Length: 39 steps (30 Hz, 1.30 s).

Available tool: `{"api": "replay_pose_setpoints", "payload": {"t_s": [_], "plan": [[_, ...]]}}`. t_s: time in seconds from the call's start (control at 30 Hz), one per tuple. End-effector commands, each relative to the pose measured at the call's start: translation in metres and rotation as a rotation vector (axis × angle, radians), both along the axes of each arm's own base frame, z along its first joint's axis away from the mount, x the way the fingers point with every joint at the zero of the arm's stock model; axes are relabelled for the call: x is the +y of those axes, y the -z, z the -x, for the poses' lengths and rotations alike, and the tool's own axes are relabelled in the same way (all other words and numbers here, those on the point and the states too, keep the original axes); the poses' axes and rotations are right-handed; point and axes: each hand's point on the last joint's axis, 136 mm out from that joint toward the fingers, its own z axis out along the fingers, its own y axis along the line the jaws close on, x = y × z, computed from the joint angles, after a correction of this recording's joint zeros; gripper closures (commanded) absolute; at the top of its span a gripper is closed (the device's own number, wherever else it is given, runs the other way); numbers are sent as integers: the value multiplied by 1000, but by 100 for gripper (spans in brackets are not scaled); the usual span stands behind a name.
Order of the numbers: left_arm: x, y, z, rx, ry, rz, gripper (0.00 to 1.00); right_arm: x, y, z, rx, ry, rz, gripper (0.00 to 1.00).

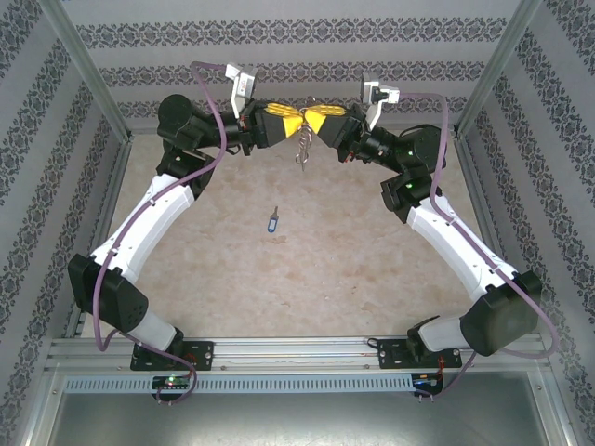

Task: Put the keys on the keyring

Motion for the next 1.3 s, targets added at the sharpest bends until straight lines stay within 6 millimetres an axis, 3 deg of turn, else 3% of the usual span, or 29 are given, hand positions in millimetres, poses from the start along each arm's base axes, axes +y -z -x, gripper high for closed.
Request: {"api": "replay_pose_setpoints", "payload": {"t_s": [0.0,0.13,0.3,0.37,0.43,0.53,0.67,0.83,0.97,1.1,1.27], "plan": [[-2,-21,11,-77,12,36,90,0,-10,16,-53,-20,-22,100],[-6,-21,12,-80,30,31,100,1,-9,16,-53,-22,-13,100],[-7,-15,15,-91,33,-8,100,2,-3,16,-41,-13,27,100],[-8,-4,15,-97,16,-71,100,2,7,15,-32,17,86,100],[-6,13,13,-112,-32,-162,100,1,18,15,-21,46,153,90],[1,36,11,-149,-112,-305,100,-2,31,17,-26,71,240,84],[7,46,10,-182,-161,-385,100,-8,40,16,-13,93,294,72],[13,62,17,-274,-193,-527,100,-27,52,15,43,187,406,64],[17,73,27,-350,-191,-635,100,-45,62,35,51,258,566,63],[10,62,51,-419,-114,-586,100,-60,52,45,44,316,651,61],[-2,92,69,-530,-57,-739,100,-68,49,73,55,312,764,61]]}}
